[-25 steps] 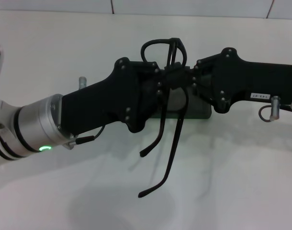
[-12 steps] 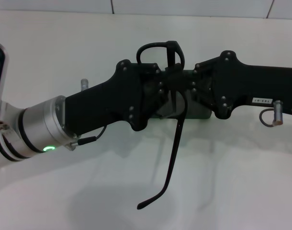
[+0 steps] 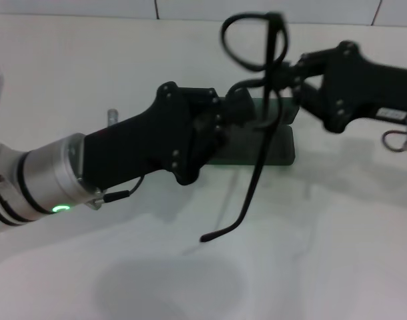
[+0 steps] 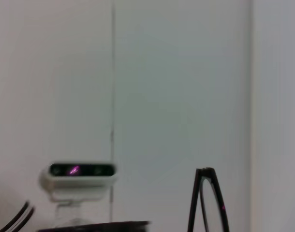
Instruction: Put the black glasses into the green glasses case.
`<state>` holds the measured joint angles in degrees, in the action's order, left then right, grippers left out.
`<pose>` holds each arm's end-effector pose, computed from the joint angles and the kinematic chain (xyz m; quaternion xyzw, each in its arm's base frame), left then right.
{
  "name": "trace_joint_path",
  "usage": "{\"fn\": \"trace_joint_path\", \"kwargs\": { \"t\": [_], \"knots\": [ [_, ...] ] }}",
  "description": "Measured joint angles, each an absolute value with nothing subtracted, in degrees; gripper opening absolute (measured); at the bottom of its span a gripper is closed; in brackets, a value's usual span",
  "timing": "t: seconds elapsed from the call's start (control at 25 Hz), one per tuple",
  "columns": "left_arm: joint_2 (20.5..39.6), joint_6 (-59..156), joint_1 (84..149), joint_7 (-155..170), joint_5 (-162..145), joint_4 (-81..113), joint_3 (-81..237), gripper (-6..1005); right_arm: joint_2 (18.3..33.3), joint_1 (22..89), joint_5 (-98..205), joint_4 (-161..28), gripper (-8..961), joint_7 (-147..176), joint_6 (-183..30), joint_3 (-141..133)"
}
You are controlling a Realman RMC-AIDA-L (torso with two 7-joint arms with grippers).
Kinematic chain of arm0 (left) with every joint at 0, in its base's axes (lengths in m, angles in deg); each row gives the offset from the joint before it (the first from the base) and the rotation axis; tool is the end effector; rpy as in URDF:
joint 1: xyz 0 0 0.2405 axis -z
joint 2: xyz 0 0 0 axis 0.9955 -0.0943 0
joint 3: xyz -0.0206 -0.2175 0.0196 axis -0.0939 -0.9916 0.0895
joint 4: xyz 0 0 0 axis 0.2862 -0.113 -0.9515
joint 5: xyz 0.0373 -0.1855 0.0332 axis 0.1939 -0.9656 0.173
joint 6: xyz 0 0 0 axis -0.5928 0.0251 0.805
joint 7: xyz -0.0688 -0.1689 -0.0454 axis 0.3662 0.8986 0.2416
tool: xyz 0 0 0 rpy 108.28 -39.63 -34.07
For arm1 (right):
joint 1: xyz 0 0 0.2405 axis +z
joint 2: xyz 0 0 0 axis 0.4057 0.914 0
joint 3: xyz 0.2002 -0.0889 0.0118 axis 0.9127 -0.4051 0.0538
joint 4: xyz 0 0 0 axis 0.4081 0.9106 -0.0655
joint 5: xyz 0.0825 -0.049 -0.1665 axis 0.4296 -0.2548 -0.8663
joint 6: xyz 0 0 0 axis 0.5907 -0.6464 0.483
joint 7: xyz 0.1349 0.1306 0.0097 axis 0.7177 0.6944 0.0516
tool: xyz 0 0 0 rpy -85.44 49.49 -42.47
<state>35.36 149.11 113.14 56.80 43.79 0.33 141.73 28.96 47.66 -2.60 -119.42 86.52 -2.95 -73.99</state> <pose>-0.1196 0.2518 -0.0168 -0.8299 -0.0478 -0.5502 0.0790 0.0881 0.3098 0.0014 -0.9150 0.0197 0.3856 0.1167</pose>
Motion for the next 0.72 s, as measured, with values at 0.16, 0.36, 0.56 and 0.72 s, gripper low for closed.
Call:
{"fn": "trace_joint_path", "kwargs": {
  "t": [0.16,0.36,0.56,0.72],
  "knots": [
    [34.89,150.66,112.52,56.80,42.81,0.00,140.92,49,28.86,47.19,-1.78,-117.88,36,86.50,4.17,-67.15],
    [34.37,149.98,112.61,56.80,42.91,-0.01,140.92,49,28.84,47.04,2.04,-115.37,36,86.21,14.69,-58.91],
    [34.36,149.75,113.82,57.05,45.15,-0.17,141.40,48,28.98,47.12,6.85,-114.55,36,84.09,18.47,-55.87],
    [35.00,150.26,116.93,57.73,49.21,0.02,142.57,48,29.00,49.66,9.24,-110.83,36,80.53,16.41,-55.96]
  ]
}}
